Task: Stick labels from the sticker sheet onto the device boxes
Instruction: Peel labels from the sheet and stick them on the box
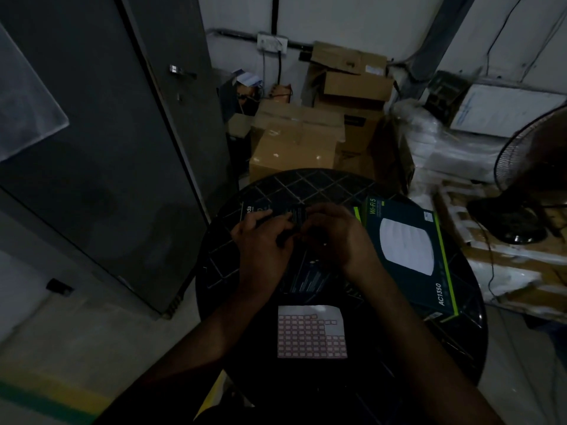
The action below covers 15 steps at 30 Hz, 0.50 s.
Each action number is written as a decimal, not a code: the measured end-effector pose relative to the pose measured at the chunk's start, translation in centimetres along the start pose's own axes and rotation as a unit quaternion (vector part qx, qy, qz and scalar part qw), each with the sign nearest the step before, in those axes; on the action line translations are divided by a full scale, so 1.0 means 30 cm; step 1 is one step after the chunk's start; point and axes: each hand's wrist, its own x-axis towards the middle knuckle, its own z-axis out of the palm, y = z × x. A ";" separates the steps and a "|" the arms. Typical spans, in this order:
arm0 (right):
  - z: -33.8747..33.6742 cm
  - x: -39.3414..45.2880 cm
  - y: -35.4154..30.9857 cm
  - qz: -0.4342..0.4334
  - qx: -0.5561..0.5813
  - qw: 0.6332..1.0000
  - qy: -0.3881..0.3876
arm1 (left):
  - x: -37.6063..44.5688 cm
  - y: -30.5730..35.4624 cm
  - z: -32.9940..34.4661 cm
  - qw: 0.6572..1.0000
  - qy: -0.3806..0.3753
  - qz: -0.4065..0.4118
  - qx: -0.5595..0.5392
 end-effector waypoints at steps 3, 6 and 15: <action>0.025 0.017 0.010 0.015 -0.011 0.999 0.035 | -0.002 -0.002 -0.003 1.000 -0.001 0.003 0.005; 0.049 0.013 0.030 0.020 -0.010 0.998 0.053 | 0.001 0.001 -0.003 1.000 0.005 0.010 -0.001; 0.063 -0.068 0.002 0.041 0.039 0.992 0.113 | 0.015 -0.017 -0.005 1.000 -0.018 0.010 -0.003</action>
